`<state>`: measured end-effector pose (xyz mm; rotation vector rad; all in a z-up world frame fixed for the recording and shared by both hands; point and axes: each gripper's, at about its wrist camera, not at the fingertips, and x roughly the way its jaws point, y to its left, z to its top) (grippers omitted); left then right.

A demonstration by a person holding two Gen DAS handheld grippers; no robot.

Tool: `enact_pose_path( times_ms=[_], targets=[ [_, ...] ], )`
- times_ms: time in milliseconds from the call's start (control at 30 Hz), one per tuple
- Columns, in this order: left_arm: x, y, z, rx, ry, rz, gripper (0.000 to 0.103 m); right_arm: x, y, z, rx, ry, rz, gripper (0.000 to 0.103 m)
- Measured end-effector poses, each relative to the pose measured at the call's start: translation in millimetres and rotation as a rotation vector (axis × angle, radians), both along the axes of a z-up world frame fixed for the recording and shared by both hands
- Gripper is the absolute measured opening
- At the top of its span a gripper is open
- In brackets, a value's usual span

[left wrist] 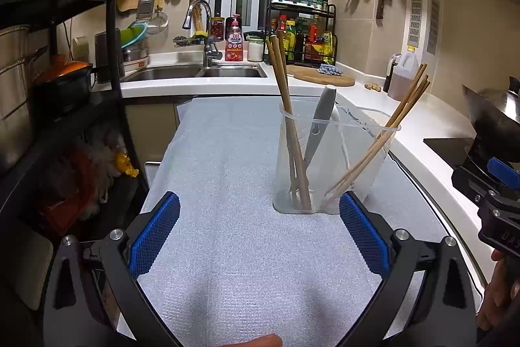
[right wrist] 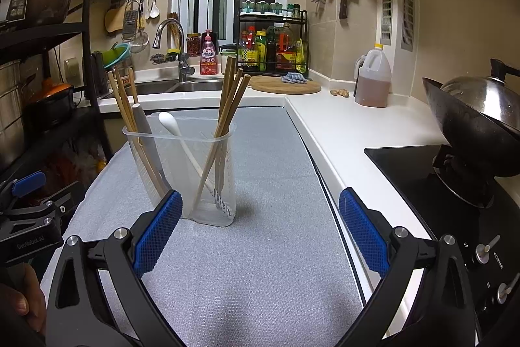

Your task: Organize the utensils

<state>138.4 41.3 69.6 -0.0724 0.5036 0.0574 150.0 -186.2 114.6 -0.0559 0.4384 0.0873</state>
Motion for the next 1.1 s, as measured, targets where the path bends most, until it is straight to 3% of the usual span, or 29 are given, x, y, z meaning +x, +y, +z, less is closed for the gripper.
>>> enact_pose_path(
  times_ms=[1100],
  targets=[
    [0.0, -1.2, -0.4, -0.011, -0.002, -0.004, 0.095, -0.2, 2.0, 1.0, -0.006, -0.004, 0.004, 0.095]
  ],
)
